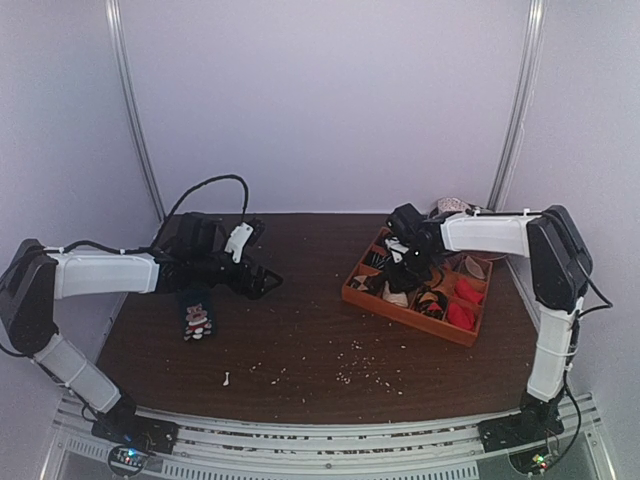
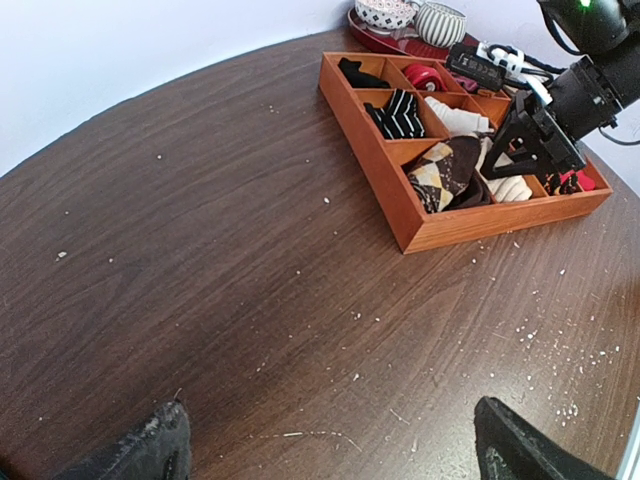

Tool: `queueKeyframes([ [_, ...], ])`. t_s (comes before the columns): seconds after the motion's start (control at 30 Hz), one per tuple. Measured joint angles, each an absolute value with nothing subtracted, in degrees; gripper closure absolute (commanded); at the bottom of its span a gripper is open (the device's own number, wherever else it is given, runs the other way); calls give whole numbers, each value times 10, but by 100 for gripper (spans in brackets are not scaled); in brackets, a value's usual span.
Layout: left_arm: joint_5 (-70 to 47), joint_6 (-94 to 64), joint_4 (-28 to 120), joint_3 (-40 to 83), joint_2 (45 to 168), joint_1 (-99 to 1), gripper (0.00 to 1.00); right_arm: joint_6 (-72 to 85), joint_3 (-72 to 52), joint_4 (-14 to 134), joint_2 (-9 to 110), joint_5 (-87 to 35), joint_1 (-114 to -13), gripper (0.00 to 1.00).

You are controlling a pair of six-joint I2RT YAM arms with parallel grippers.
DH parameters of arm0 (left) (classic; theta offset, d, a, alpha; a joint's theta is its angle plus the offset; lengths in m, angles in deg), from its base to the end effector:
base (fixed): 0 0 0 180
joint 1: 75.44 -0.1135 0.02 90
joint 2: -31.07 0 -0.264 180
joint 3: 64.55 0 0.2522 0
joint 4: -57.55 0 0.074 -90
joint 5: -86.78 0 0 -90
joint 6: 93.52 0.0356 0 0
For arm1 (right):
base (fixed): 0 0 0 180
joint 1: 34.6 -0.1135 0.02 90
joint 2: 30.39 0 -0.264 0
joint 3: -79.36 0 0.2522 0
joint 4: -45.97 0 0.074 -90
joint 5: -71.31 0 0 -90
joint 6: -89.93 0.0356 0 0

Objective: Roll the socks
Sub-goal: Adjust the pair of socks at the center of the board.

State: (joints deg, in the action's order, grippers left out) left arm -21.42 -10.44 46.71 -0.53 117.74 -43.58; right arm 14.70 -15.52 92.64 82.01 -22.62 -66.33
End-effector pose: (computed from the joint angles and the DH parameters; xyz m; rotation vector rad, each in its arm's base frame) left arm 0.2721 -0.1822 0.2204 0.6617 2.1127 -0.7268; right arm 0.3464 0.2171 0.1831 -0.4246 2.7020 0.3336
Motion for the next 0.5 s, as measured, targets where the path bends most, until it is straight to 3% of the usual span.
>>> queueKeyframes([
  [0.27, -213, -104, 467, -5, 1177, -436, 2, 169, -82, 847, 799, -230, -663, 86],
  [0.4, -212, -104, 467, -5, 1177, -436, 2, 174, -68, 822, 791, -229, -664, 78],
  [0.5, -212, -104, 467, -5, 1177, -436, 2, 180, -67, 814, 781, -229, -665, 64],
])
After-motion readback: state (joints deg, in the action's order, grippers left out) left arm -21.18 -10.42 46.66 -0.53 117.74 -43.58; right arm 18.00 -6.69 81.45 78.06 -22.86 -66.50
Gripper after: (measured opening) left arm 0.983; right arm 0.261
